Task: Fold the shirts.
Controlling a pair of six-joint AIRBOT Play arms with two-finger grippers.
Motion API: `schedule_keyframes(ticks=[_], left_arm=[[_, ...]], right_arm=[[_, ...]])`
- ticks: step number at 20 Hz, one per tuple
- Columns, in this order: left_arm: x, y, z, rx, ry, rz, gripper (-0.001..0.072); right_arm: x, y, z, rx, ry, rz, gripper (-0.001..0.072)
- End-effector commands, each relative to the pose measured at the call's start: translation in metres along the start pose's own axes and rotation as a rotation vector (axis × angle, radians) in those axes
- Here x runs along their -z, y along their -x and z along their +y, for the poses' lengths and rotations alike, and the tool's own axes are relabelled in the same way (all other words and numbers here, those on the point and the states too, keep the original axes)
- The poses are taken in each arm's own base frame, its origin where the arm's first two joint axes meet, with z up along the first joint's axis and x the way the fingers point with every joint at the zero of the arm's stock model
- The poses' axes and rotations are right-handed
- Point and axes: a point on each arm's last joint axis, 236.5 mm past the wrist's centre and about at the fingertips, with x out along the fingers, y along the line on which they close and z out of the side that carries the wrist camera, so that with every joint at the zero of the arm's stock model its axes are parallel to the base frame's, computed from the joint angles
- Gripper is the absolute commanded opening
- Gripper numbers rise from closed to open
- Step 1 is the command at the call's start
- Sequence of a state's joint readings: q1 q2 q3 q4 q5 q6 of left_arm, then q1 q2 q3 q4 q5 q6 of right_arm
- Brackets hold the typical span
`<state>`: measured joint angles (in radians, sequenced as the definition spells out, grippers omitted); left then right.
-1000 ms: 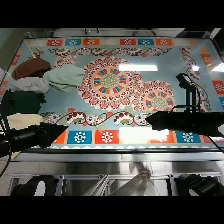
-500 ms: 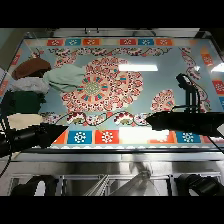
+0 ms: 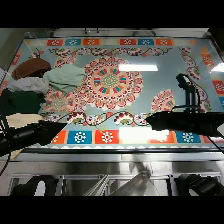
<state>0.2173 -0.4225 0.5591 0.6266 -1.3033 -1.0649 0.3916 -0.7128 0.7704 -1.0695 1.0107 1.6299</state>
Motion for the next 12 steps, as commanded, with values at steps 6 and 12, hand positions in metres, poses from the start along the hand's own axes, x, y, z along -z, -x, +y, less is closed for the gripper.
schedule_keyframes(ticks=[6,12], left_arm=[[-0.071,0.015,0.064,-0.244,0.004,-0.245,0.072],[-0.125,0.015,0.245,-0.505,0.201,-0.105,0.072]], right_arm=[[0.0,-0.016,-0.009,0.017,-0.026,0.03,0.0031],[-0.026,-0.019,-0.036,0.065,-0.128,-0.053,0.0452]])
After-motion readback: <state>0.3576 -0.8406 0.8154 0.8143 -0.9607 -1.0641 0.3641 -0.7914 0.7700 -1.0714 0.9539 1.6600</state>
